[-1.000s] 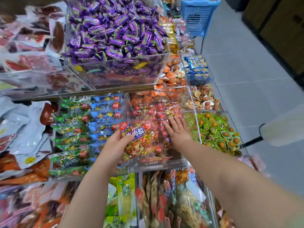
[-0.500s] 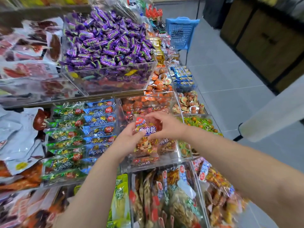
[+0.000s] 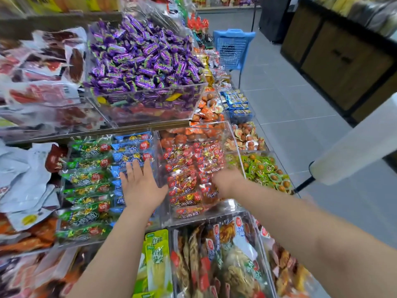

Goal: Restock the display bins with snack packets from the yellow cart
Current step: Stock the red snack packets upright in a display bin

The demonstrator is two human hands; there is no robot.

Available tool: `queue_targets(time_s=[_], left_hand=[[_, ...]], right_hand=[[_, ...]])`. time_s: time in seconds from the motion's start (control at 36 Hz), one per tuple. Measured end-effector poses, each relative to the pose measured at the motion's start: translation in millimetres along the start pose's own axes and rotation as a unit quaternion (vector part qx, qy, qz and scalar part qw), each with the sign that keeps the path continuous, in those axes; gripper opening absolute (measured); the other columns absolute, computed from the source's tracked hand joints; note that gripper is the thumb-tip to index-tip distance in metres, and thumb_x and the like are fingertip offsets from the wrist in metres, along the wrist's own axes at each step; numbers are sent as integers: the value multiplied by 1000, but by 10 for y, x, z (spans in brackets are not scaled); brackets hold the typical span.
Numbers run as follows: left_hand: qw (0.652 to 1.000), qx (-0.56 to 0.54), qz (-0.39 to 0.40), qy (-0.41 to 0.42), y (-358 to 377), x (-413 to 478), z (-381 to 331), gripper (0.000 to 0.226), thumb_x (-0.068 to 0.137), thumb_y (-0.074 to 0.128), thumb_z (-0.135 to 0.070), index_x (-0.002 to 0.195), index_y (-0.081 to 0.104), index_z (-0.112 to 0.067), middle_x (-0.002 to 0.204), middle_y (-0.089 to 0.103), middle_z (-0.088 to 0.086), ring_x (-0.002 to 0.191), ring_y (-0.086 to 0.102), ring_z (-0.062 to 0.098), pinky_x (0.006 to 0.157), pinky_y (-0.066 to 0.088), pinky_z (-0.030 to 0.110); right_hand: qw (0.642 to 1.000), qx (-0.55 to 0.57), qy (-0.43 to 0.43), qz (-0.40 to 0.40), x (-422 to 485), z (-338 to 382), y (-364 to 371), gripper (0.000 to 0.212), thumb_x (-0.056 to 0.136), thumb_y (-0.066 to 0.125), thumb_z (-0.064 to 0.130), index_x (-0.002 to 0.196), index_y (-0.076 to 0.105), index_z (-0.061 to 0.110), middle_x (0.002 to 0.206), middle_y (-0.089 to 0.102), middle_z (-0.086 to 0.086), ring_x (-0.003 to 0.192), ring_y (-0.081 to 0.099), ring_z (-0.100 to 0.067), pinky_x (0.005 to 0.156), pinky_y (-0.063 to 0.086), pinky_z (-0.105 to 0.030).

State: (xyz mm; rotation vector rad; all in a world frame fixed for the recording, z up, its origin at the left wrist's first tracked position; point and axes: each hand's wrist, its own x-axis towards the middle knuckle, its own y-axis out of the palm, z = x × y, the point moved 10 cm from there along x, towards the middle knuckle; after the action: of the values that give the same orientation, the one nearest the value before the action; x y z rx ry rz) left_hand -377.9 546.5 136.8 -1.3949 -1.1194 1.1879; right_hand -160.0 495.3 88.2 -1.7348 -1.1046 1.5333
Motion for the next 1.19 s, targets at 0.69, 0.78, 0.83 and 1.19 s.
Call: queue_targets(time_s=[0.69,0.78,0.83,1.19], left_hand=[[1000,0,-21,9,26,6,-16,88,86,52,-54,153,9,-18,160,9,16,148,2,31,119,3,48],[1000,3,-18,10,13,-2,-22,88,86,50,-54,153,8,-17,160,8,16,148,2,31,119,3,48],[1000,3,-18,12,6,-9,-25,88,86,50,-54,153,8,-17,160,8,17,148,2,32,119,4,48],[997,-69,20,7,-52,-33,12,88,84,53,-59,153,14,-22,160,10,13,149,3,29,119,6,46]], right_hand=[[999,33,-9,-37,515,-20,380,106,83,57,10,142,-30,20,152,-32,-10,139,-30,-25,116,-11,-44],[999,34,-8,-32,486,-21,385,112,82,66,26,143,-29,20,152,-32,-9,139,-29,-24,117,-10,-45],[999,40,-11,-32,464,-24,367,117,79,70,37,144,-26,21,152,-30,-8,140,-29,-24,117,-9,-45],[949,291,-2,-121,-113,-117,22,52,91,54,25,140,41,18,151,23,-9,143,10,-33,118,12,-44]])
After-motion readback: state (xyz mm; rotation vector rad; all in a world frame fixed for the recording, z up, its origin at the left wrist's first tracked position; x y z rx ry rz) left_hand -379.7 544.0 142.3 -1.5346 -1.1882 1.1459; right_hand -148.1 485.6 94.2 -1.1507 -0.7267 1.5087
